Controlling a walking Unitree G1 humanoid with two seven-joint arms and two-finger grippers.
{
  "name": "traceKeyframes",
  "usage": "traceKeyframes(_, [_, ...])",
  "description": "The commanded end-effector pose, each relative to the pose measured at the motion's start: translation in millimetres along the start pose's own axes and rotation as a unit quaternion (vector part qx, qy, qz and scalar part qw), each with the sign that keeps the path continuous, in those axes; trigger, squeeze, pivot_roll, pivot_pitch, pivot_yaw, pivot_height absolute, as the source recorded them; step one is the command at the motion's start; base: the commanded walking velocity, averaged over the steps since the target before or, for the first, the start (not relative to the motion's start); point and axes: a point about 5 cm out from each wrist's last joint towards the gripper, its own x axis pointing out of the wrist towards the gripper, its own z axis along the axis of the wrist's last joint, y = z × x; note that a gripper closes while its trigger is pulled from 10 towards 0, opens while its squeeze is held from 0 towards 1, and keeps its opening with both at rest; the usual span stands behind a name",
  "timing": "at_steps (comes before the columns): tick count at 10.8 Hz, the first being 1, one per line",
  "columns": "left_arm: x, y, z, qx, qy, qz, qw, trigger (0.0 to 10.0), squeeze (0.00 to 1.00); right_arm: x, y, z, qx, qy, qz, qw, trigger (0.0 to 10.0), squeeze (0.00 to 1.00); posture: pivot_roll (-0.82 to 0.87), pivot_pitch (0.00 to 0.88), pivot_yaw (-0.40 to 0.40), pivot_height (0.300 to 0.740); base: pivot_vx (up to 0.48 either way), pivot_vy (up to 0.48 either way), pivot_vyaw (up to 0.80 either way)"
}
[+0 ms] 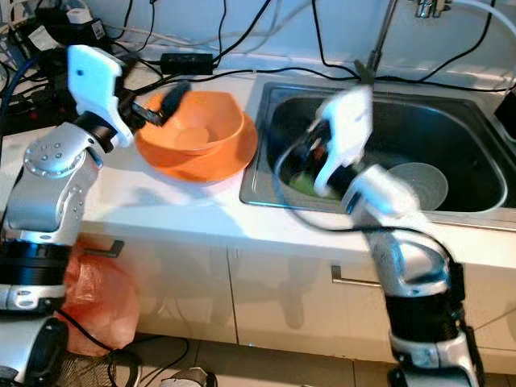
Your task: Kitchen organization
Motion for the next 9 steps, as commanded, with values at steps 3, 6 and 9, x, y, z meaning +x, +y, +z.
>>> traceKeyframes(3, [3.2, -16.5, -5, 0.025, 0.042, -0.137, 0.989, 10.0, 0.0, -6.3, 5.4, -12, -0.009, 0.07, 0.039, 0.997, 10.0, 0.0, 0.11, 0.074, -0.009, 0.74, 0.0, 0.0, 0.0])
traceKeyframes(6, [7.4, -21.8, -13, 0.052, 0.077, -0.218, 0.971, 10.0, 0.0, -17.8, 6.3, -21, -0.008, 0.117, 0.069, 0.991, 10.0, 0.0, 0.1, 0.085, -0.001, 0.74, 0.0, 0.0, 0.0])
traceKeyframes(9, [14.6, -15.6, -24, 0.057, 0.092, -0.218, 0.97, 10.0, 0.0, -22.4, 10.4, -20, -0.008, 0.123, 0.078, 0.989, 10.0, 0.0, 0.09, 0.093, 0.006, 0.74, 0.0, 0.0, 0.0])
